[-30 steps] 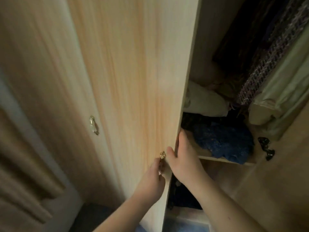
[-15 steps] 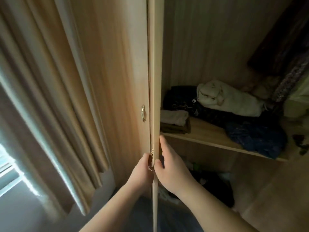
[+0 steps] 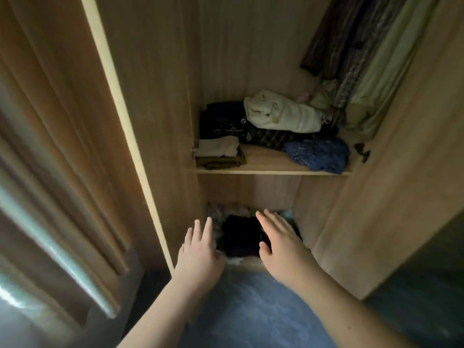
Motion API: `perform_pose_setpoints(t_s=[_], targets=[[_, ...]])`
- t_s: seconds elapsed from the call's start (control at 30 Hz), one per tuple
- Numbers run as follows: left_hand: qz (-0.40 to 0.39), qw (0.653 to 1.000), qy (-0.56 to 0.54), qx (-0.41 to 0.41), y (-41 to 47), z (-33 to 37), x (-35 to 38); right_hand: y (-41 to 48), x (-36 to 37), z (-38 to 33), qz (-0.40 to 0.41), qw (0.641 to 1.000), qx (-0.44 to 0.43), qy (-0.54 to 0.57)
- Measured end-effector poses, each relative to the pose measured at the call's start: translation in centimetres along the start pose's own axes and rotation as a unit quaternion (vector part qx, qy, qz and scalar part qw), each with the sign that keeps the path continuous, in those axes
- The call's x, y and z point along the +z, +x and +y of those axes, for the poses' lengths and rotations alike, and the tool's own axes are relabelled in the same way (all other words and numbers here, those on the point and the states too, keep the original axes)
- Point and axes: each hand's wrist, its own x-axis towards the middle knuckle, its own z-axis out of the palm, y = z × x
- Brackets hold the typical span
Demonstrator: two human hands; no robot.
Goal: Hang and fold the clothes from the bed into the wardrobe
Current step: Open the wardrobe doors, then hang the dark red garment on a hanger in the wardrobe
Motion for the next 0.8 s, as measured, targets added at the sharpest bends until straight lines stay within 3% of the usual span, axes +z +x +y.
perform_pose_setpoints(t_s=[0.37, 0.6, 0.8], targets=[[-0.092, 0.951, 0.119, 0.270, -6.1, 19.3, 9.1, -19.9, -7.8, 12.3, 0.059, 0.965, 0.222, -0.128], [-0.147, 0.888, 0.139, 0.412, -18.2, 33.5, 16.3, -39.6, -12.2, 19.0, 0.113, 0.915, 0.373, -0.110], [-0.191, 0.809, 0.142, 0.537, -32.6, 44.6, 23.3, -59.1, -15.0, 21.7, 0.144, 0.854, 0.484, -0.124]])
